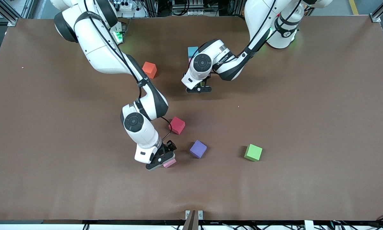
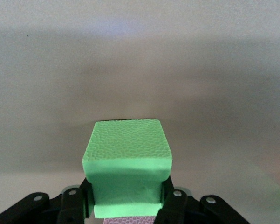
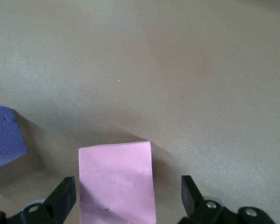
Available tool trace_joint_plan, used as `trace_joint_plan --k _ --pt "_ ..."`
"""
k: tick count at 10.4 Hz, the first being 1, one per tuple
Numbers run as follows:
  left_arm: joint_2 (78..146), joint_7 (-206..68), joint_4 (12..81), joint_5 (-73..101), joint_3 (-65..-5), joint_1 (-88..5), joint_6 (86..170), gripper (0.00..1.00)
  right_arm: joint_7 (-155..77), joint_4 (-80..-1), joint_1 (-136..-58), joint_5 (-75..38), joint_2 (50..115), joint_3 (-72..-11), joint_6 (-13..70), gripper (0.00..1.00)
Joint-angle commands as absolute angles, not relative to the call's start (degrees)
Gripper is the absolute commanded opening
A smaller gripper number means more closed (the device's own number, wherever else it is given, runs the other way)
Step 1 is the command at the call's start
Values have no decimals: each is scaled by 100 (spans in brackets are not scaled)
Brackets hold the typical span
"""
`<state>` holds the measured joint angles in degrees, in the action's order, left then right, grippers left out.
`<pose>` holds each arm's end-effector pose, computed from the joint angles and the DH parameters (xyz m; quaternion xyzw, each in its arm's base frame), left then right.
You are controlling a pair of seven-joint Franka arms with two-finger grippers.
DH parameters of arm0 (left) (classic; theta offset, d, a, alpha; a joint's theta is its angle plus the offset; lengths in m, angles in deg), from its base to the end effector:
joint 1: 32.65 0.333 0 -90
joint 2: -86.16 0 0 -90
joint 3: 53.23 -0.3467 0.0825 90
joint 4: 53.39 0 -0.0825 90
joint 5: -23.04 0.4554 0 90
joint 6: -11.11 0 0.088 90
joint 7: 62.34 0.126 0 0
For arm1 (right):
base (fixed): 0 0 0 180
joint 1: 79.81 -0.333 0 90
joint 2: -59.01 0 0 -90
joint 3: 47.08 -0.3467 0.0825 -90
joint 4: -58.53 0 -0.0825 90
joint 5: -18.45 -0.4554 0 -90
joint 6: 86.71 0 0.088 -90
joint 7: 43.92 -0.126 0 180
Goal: Arrange blocks into number 1
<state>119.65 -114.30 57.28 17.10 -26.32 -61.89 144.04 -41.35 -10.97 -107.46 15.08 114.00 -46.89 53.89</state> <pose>0.3695 -0.5562 0.1558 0.9837 0.0267 -0.1734 0.0384 0.7738 0.4039 0.1778 -0.9609 -0.2381 -0.1324 0.0501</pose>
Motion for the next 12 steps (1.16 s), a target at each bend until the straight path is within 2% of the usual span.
trace_joint_plan --k 1,5,6,7,8,9,10,11,12 --pt "11938 -11710 5832 1830 -2564 -6254 14524 0 -4084 -888 -10679 1250 11526 -4814 5453 100" --pt "11929 -11833 5884 1830 -2485 -6280 14524 0 -4023 -984 -10670 1221 11588 -4787 5865 100" --pt "11938 -11833 5876 1829 -2485 -6280 14524 6 -3945 -993 -10662 1230 11631 -4787 5901 100" --pt "11947 -11833 5884 1838 -2485 -6280 14524 67 -3892 -994 -10618 1239 11649 -4787 5902 100" --pt "11938 -11842 5902 1856 -2485 -6280 14532 100 -3891 -1011 -10609 1248 11649 -4787 5893 100" --pt "11930 -11964 5902 1952 -2476 -6280 14532 100 -3882 -1020 -10600 1265 11641 -4787 5893 86" --pt "11921 -12052 5902 2048 -2467 -6280 14532 100 -3908 -1020 -10609 1213 11615 -4787 5823 18" --pt "11895 -12122 5902 2058 -2371 -6263 14532 100 -3909 -1020 -10609 1195 11580 -4787 5814 0" --pt "11816 -12141 5893 2058 -2344 -6210 14532 100 -3917 -1020 -10618 1212 11553 -4787 5779 0"
